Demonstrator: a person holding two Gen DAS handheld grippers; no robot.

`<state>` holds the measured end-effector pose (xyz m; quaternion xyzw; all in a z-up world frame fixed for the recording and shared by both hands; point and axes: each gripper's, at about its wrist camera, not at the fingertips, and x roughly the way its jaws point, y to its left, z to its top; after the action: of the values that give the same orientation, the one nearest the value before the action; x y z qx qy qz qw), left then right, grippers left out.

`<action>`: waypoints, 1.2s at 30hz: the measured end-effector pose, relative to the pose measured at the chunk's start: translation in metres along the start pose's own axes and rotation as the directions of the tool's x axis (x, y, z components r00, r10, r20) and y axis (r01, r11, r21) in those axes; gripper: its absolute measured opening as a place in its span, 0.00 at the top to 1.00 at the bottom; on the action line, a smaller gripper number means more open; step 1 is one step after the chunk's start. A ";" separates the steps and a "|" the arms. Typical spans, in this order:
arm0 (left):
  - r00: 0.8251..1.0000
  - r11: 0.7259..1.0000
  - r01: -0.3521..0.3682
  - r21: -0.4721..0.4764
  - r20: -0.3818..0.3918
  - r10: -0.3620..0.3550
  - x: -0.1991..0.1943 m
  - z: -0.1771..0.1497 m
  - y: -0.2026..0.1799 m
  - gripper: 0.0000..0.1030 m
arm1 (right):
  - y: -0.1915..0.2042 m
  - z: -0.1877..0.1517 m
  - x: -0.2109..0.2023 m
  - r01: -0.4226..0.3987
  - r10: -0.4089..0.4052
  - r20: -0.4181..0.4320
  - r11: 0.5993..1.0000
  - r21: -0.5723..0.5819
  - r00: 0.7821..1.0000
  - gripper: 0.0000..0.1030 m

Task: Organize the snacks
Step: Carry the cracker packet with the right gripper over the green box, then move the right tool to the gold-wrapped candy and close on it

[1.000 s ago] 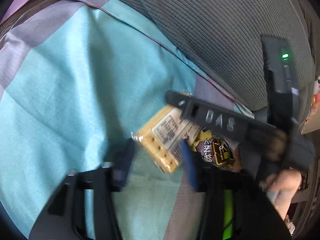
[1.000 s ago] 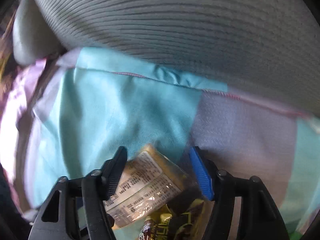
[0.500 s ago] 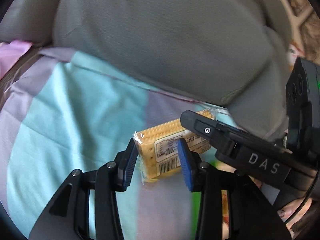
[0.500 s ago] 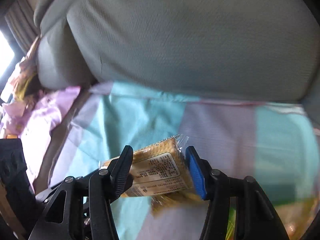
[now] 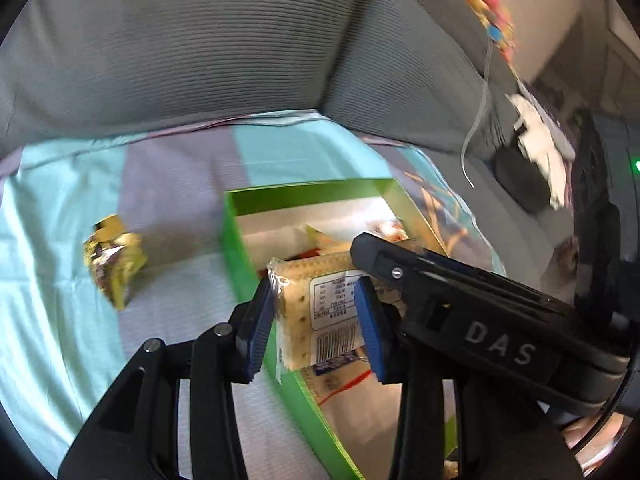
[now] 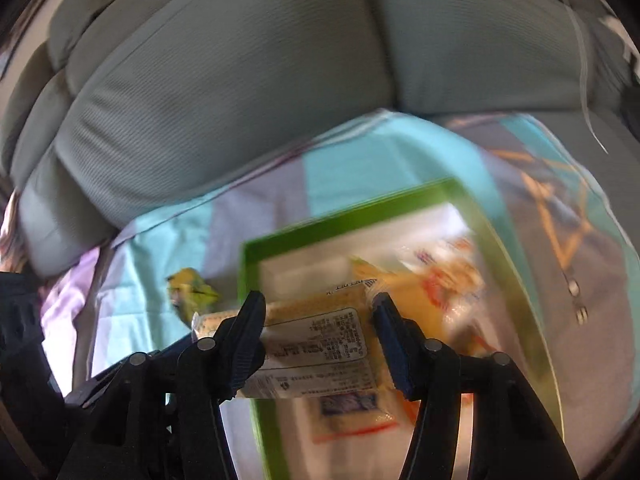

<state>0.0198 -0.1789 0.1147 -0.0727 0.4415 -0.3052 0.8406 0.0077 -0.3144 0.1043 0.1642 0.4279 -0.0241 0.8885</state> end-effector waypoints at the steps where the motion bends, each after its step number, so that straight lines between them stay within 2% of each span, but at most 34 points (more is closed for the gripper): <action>1: 1.000 1.000 0.013 0.008 -0.006 -0.013 0.008 0.001 -0.003 0.62 | -0.004 -0.002 -0.001 0.006 -0.006 0.009 1.000 0.014 1.000 0.43; 4: 0.998 0.998 0.057 0.010 -0.036 -0.057 0.019 0.002 -0.003 0.62 | -0.022 -0.006 -0.003 0.035 -0.036 0.014 0.997 0.067 0.999 0.43; 6: 0.998 0.999 0.050 0.021 -0.032 -0.049 0.017 -0.001 -0.006 0.59 | -0.027 -0.006 -0.003 0.050 -0.051 0.008 0.996 0.076 0.999 0.42; 9: 0.999 0.999 0.044 0.013 -0.009 -0.044 0.008 0.001 -0.003 0.52 | -0.025 -0.006 -0.002 0.068 -0.068 -0.002 0.995 0.073 0.998 0.28; 10: 0.999 0.999 0.043 -0.005 -0.001 -0.043 0.003 0.004 0.003 0.49 | -0.022 -0.005 -0.003 0.073 -0.073 0.007 0.995 0.069 0.997 0.27; 12: 0.999 0.998 0.037 -0.050 0.011 -0.036 -0.006 0.008 0.015 0.36 | -0.010 0.001 -0.006 0.070 -0.071 0.024 0.997 0.034 0.997 0.27; 17: 0.995 0.981 -0.039 -0.191 0.081 0.055 -0.031 0.017 0.070 0.23 | 0.044 0.025 -0.004 0.005 -0.002 0.024 0.993 -0.116 1.000 0.27; 20: 0.986 0.945 -0.127 -0.300 0.065 0.154 -0.029 0.016 0.114 0.23 | 0.086 0.034 0.016 -0.095 0.086 -0.052 0.971 -0.219 0.995 0.27; 22: 0.982 0.922 -0.159 -0.353 0.042 0.186 -0.023 0.013 0.136 0.24 | 0.112 0.037 0.038 -0.168 0.136 -0.132 0.948 -0.269 0.982 0.27; 27: 0.986 0.881 -0.158 -0.446 -0.027 0.163 -0.003 0.005 0.174 0.25 | 0.151 0.037 0.103 -0.278 0.181 -0.332 0.922 -0.271 0.926 0.28; 29: 0.988 0.874 -0.155 -0.461 -0.050 0.149 0.006 0.004 0.180 0.25 | 0.157 0.036 0.126 -0.260 0.148 -0.379 0.929 -0.263 0.914 0.31; 33: 0.988 0.858 -0.152 -0.491 -0.080 0.129 0.022 0.002 0.188 0.29 | 0.166 0.028 0.159 -0.170 0.024 -0.413 0.933 -0.319 0.910 0.33; 35: 0.992 0.847 -0.122 -0.518 -0.079 0.095 0.028 0.001 0.194 0.30 | 0.167 0.026 0.169 -0.149 -0.012 -0.428 0.928 -0.340 0.904 0.33; 36: 0.993 0.847 -0.110 -0.519 -0.086 0.077 0.031 0.000 0.196 0.34 | 0.167 0.025 0.171 -0.154 -0.011 -0.436 0.927 -0.342 0.900 0.37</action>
<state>0.1208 -0.0395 0.0169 -0.2675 0.5366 -0.1345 0.7890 0.1653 -0.1479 0.0326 0.0119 0.6038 0.1267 0.7869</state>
